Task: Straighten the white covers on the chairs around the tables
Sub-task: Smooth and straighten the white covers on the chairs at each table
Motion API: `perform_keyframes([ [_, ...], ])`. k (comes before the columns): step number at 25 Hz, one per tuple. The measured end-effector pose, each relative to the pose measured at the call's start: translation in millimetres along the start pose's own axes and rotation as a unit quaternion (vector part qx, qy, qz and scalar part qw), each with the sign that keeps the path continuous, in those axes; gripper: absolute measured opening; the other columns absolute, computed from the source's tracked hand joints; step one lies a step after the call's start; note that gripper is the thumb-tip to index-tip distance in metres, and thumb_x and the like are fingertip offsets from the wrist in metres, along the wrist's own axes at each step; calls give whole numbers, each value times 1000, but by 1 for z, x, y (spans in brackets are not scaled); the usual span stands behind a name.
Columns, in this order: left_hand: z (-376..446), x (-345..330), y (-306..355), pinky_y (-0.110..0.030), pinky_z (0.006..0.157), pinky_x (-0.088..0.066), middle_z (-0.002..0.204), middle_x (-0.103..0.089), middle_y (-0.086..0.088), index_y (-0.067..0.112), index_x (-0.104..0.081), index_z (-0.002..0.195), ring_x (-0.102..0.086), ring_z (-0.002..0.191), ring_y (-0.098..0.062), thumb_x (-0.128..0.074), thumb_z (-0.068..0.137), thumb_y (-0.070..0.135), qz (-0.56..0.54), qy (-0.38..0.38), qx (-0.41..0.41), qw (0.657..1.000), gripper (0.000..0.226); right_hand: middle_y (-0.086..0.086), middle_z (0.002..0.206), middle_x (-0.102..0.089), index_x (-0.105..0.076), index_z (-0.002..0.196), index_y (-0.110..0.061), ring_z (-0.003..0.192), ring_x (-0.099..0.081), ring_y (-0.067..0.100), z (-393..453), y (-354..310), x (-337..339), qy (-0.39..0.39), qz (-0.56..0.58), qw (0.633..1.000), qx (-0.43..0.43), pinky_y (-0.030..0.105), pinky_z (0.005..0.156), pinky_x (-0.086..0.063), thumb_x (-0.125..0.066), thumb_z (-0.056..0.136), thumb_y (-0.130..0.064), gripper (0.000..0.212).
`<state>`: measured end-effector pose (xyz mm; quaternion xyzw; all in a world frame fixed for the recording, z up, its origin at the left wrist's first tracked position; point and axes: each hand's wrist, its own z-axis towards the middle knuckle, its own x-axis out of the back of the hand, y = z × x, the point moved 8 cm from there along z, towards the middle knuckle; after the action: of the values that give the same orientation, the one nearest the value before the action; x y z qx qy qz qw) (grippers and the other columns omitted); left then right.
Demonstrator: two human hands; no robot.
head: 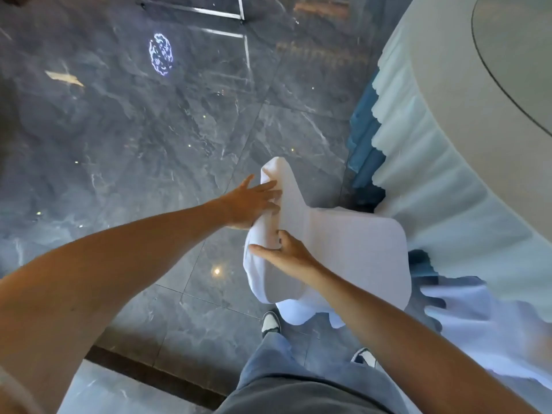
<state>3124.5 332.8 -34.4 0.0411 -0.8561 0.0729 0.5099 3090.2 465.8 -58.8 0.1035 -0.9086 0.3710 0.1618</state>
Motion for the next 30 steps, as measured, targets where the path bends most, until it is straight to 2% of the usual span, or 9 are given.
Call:
perform_keyframes([
  [4, 10, 3, 6, -66, 115, -13, 118, -66, 3, 30, -74, 109, -40, 138, -29, -73, 71, 22, 58, 103, -86, 989, 39, 14, 133, -49, -18, 148, -4, 115, -56, 36, 7, -6, -45, 104, -107, 989, 15, 40, 88, -47, -72, 73, -56, 106],
  [8, 14, 17, 8, -54, 119, -10, 96, -69, 5, 29, -78, 95, -57, 118, -26, -76, 61, 23, 34, 169, -132, 976, 34, 12, 110, -59, -36, 132, -2, 95, -63, 37, 6, -9, -36, 226, -86, 970, 24, 36, 70, -44, -63, 79, -23, 63],
  [11, 19, 21, 28, -49, 117, -19, 91, -66, 5, 28, -77, 93, -58, 104, -26, -71, 63, 36, 4, 180, -169, 969, 31, 12, 103, -62, -42, 124, -3, 87, -65, 37, -8, 7, -29, 245, -105, 963, 26, 34, 65, -39, -61, 79, -15, 51],
  [14, 29, 24, 62, -36, 94, -39, 93, -64, 5, 27, -74, 95, -54, 92, -24, -69, 67, 47, -26, 140, -203, 969, 35, 8, 97, -64, -46, 120, -8, 83, -66, 35, -33, 45, -24, 253, -125, 959, 23, 35, 66, -45, -60, 78, -13, 45],
  [18, 54, 37, 111, -38, 104, -39, 124, -66, 0, 24, -72, 116, -57, 117, -23, -77, 75, 32, -61, 78, -205, 974, 42, 1, 81, -64, -48, 110, -17, 75, -66, 32, -80, 119, 3, 257, -159, 953, -2, 35, 64, -48, -57, 72, -12, 40],
  [22, 78, 51, 195, -43, 98, -41, 119, -67, 2, 26, -68, 118, -60, 112, -23, -71, 75, 30, -40, 49, -218, 974, 44, 2, 83, -68, -48, 115, -15, 77, -67, 31, -134, 197, 53, 251, -191, 949, -22, 32, 62, -40, -57, 77, -14, 39],
  [25, 102, 69, 274, -38, 92, -45, 123, -66, 2, 30, -62, 126, -60, 115, -22, -65, 81, 33, -76, -6, -207, 975, 45, 6, 93, -70, -48, 121, -15, 83, -68, 31, -177, 262, 103, 257, -225, 939, -44, 34, 68, -45, -58, 80, -16, 42],
  [28, 129, 95, 365, -31, 74, -45, 103, -72, 5, 32, -67, 112, -66, 100, -21, -60, 79, 42, 11, -7, -221, 975, 35, 6, 99, -71, -50, 123, -15, 87, -68, 31, -220, 330, 154, 277, -233, 930, -57, 31, 68, -44, -59, 79, -15, 45],
  [30, 140, 104, 415, -30, 71, -41, 100, -72, 5, 30, -69, 110, -66, 97, -19, -59, 79, 47, 56, 0, -245, 968, 37, 6, 96, -71, -52, 120, -16, 87, -68, 31, -240, 368, 176, 282, -241, 928, -46, 31, 67, -45, -61, 78, -15, 43],
])
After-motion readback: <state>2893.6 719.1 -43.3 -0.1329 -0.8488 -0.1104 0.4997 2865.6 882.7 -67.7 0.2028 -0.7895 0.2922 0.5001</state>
